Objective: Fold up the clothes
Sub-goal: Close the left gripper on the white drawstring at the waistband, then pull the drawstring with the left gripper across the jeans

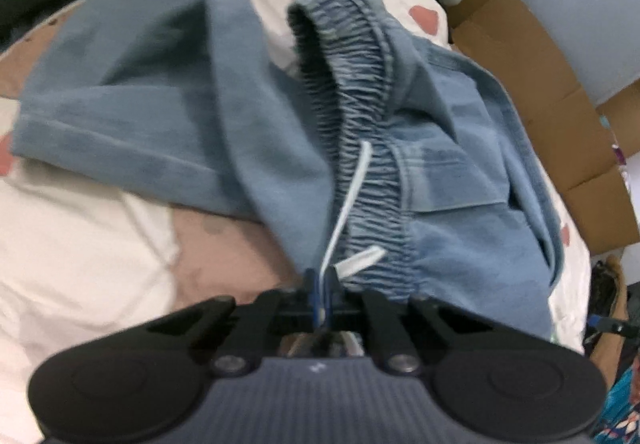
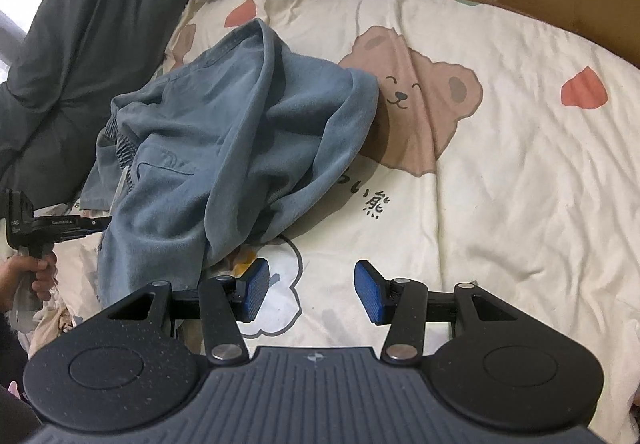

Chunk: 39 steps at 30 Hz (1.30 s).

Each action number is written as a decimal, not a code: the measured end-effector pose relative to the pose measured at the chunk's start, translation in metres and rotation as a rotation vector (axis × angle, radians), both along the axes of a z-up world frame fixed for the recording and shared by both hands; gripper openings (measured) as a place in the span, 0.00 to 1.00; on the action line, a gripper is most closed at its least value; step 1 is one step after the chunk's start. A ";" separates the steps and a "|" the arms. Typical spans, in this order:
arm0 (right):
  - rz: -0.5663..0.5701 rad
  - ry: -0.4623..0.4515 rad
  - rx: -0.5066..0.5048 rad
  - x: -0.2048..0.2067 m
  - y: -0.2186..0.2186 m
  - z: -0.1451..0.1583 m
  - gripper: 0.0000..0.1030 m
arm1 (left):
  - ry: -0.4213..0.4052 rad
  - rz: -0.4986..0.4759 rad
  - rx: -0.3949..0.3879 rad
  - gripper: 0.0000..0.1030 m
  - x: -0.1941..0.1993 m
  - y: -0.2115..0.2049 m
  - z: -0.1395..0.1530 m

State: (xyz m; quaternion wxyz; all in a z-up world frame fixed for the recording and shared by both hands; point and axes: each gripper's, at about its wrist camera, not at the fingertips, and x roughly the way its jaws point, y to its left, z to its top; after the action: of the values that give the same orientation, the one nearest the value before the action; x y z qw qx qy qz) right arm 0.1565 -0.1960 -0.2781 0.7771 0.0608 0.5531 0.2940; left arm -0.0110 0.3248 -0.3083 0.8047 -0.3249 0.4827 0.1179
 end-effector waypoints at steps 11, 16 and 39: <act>0.013 0.016 -0.015 -0.003 0.003 -0.009 0.53 | 0.058 -0.051 -0.016 0.18 -0.026 0.011 0.004; 0.007 0.019 -0.022 -0.004 0.001 -0.010 0.53 | 0.115 -0.079 -0.033 0.18 -0.039 -0.003 -0.008; -0.006 0.007 -0.016 -0.006 -0.004 -0.005 0.53 | 0.193 -0.039 0.006 0.43 -0.054 -0.051 -0.033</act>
State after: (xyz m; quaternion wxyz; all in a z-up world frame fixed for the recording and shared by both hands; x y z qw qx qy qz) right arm 0.1506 -0.2004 -0.2829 0.7766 0.0572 0.5579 0.2870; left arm -0.0654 0.2738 -0.3414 0.7576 -0.3001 0.5638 0.1343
